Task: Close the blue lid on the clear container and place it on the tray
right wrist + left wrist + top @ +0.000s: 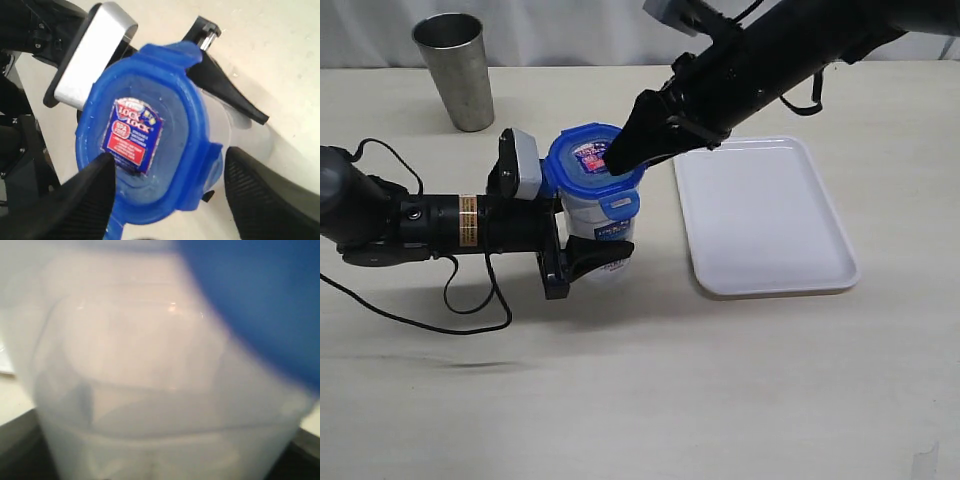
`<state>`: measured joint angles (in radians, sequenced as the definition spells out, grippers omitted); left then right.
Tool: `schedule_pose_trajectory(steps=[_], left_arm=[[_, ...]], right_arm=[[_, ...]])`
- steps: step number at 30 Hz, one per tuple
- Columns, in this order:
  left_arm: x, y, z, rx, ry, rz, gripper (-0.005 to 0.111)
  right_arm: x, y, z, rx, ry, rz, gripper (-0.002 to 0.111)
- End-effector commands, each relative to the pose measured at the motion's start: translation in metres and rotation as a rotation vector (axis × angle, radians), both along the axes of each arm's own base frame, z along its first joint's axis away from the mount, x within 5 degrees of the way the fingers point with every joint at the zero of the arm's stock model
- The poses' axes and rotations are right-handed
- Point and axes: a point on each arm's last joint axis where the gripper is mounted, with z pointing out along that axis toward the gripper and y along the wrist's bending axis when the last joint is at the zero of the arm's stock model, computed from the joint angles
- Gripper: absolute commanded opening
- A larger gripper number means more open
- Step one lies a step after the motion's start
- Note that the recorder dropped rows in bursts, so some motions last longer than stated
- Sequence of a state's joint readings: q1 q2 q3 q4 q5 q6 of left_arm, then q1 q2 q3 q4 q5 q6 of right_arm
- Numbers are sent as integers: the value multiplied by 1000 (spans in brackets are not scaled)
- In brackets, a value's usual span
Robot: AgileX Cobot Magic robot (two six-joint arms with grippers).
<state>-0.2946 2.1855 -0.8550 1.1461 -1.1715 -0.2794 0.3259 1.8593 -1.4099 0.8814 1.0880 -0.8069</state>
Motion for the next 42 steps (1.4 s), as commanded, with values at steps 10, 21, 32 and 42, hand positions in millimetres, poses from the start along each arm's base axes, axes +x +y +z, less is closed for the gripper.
schedule_pose_trajectory(steps=[10, 21, 32, 42], left_arm=[[1, -4, 9, -61, -10, -1, 0], [1, -4, 9, -63, -10, 5, 0], [1, -4, 9, -64, -8, 5, 0], [1, -4, 9, -64, -8, 5, 0]], right_arm=[[-7, -6, 29, -30, -132, 11, 68], [-44, 2, 80, -138, -401, 192, 48], [-77, 46, 53, -572, -702, 433, 47], [-81, 51, 25, -614, -804, 453, 43]])
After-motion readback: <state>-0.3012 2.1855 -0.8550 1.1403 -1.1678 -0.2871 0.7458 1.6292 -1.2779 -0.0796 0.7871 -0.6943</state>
